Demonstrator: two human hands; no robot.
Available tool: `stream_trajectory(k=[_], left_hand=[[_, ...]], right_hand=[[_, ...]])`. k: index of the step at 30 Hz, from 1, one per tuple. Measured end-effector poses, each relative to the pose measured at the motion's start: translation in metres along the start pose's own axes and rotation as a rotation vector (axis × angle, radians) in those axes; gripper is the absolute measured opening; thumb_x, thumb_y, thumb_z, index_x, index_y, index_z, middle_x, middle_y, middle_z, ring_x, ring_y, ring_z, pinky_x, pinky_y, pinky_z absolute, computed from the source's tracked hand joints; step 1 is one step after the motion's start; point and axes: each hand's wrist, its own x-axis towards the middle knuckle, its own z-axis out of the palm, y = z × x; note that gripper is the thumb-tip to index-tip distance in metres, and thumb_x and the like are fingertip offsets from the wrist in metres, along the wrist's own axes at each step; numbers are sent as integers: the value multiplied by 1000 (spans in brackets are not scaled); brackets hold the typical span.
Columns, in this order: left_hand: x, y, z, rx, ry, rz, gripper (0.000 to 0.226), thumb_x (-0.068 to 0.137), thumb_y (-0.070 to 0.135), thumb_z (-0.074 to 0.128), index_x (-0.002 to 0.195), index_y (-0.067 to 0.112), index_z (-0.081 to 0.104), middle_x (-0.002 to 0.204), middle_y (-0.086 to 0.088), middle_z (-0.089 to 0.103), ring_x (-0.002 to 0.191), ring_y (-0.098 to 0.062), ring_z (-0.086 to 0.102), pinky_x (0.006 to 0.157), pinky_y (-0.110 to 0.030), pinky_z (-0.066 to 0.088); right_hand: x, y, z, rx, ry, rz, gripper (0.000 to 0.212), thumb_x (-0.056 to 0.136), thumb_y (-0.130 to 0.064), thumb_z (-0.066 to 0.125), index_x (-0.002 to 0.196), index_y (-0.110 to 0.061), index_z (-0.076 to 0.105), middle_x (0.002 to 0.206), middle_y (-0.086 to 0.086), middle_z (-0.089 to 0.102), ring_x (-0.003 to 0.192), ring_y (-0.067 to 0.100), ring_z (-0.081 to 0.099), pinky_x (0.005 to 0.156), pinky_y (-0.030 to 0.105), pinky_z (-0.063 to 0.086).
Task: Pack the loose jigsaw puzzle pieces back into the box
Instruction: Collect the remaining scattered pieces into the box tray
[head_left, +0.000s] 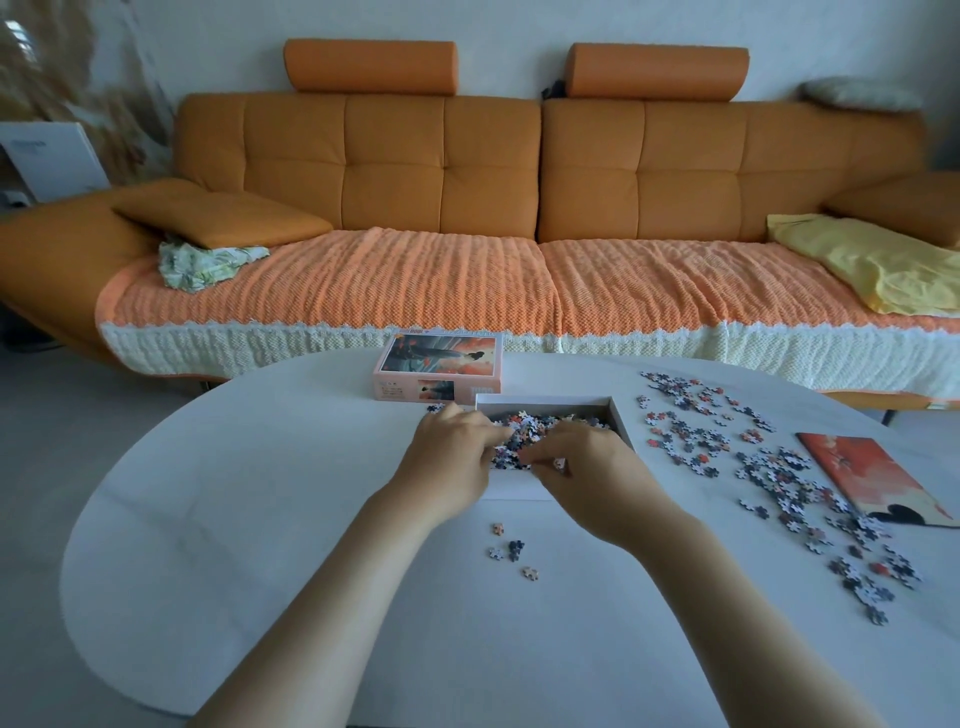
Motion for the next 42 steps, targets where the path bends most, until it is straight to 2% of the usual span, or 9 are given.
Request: stream_trajectory(k=[4,8,11,17,25,31,34,38,42], left_hand=[[-12,-4,-2,-95,-57,-45,47,100,12,41,144,28,44,135,6,48,126,-18,34,106,-36,28],[-36,-1,-14,-216,120,19,33,91,10,53,115,31,62,105,15,49,94,-7,48,82,-27,44],[-53,5,-17,-255,14,24,18,88,21,61,100,34,66,93,17,53,78,-6,55,74,-32,50],[-70,2,-1,-140,-237,22,35,86,44,66,120,35,65,112,15,47,110,-2,42,91,-29,43],[-71,8,-3,-204,-173,26,7,84,35,71,89,30,72,90,15,51,81,2,44,69,-19,37],[-72,11,-3,-226,-169,-20,25,88,37,60,112,35,66,90,20,51,89,2,44,78,-20,40],[-71,13,0,-233,-246,8,33,80,44,71,113,37,69,99,15,52,100,1,45,84,-22,43],[-70,16,0,-311,-217,-25,21,78,34,78,99,30,76,94,11,56,84,0,54,77,-18,45],[-68,18,-1,-317,-214,-28,10,79,33,78,88,30,75,87,11,59,78,-2,57,69,-20,47]], right_hand=[[-9,0,-2,-32,25,-41,19,90,-24,61,100,-34,73,86,-19,61,70,-1,52,69,29,50],[-23,-8,-7,-106,-300,13,29,82,-44,71,110,-39,68,94,-22,66,77,-5,55,73,19,46],[-29,-9,0,-155,-439,67,41,73,-52,75,111,-39,66,96,-19,62,89,4,57,82,27,50],[-32,-14,7,-101,-379,75,18,76,-43,76,94,-39,74,89,-16,64,83,3,57,75,26,51],[-37,-15,9,-7,-338,121,4,77,-23,75,79,-27,74,78,-13,68,61,-3,56,53,7,40],[-32,-7,0,79,-259,206,12,75,-18,76,67,-27,72,73,-14,71,68,-3,62,55,8,44],[-32,-7,-7,76,-280,211,11,76,-18,76,68,-24,71,72,-14,70,59,-8,59,50,7,41],[-33,-10,-11,93,-333,218,11,79,-13,74,82,-23,71,79,-10,69,47,-10,55,43,6,37],[-35,-11,-2,12,-406,219,29,80,-20,69,100,-41,72,83,-15,70,72,2,64,65,18,52]])
